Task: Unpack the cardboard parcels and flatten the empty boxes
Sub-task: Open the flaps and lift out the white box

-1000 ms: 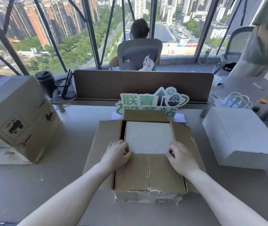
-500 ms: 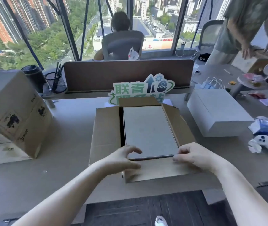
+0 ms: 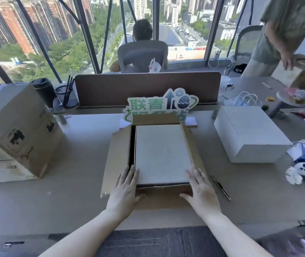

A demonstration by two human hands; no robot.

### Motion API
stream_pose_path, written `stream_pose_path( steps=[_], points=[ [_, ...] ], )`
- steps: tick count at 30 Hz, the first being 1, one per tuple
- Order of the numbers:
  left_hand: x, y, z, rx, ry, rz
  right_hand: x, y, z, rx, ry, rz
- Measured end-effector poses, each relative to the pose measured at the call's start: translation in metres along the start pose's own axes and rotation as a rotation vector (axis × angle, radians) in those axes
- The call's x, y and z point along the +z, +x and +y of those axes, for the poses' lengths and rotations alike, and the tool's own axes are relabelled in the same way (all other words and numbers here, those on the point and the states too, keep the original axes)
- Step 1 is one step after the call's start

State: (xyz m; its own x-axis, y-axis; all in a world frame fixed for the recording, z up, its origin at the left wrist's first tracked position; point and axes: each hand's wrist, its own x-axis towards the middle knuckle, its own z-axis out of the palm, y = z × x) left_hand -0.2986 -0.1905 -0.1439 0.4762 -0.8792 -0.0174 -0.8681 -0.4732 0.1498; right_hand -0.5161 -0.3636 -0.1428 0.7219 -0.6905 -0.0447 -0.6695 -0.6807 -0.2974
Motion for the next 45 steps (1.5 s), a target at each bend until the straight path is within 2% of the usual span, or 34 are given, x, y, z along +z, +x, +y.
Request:
stream_pose_path(
  steps=[4, 6, 9, 11, 13, 19, 24, 29, 32, 37, 41, 45],
  points=[
    [-0.004, -0.004, 0.004, -0.041, -0.001, -0.022, 0.003, 0.001, 0.002, -0.044, -0.011, 0.025],
    [-0.015, -0.003, 0.010, -0.074, -0.116, -0.034, -0.009, 0.002, 0.000, -0.063, -0.043, -0.011],
    [-0.038, 0.010, 0.023, -0.147, -0.256, -0.036, -0.035, 0.014, -0.009, -0.086, 0.067, -0.054],
    [-0.048, 0.024, 0.030, -0.171, -0.240, -0.009, -0.047, 0.030, -0.020, -0.103, 0.155, -0.094],
    [-0.054, 0.040, 0.033, -0.211, -0.208, 0.000, -0.051, 0.049, -0.027, -0.057, 0.186, -0.158],
    [-0.065, 0.077, 0.041, -0.325, -0.172, -0.073, -0.052, 0.090, -0.051, 0.242, 0.159, -0.323],
    [-0.063, 0.097, 0.041, -0.338, -0.247, -0.109, -0.052, 0.109, -0.072, 0.486, 0.277, -0.254],
    [-0.066, 0.104, 0.029, -0.341, -0.300, -0.102, -0.052, 0.132, -0.077, 0.661, 0.521, -0.137],
    [-0.071, 0.110, 0.023, -0.351, -0.369, -0.104, -0.055, 0.132, -0.075, 0.699, 0.487, -0.132],
    [-0.078, 0.113, 0.023, -0.355, -0.364, -0.156, -0.057, 0.135, -0.077, 0.687, 0.392, -0.224],
    [-0.082, 0.112, 0.023, -0.363, -0.353, -0.164, -0.069, 0.146, -0.073, 0.647, 0.461, -0.227],
    [-0.083, 0.113, 0.026, -0.380, -0.336, -0.189, -0.083, 0.131, -0.062, 0.614, 0.666, -0.150]
  ],
)
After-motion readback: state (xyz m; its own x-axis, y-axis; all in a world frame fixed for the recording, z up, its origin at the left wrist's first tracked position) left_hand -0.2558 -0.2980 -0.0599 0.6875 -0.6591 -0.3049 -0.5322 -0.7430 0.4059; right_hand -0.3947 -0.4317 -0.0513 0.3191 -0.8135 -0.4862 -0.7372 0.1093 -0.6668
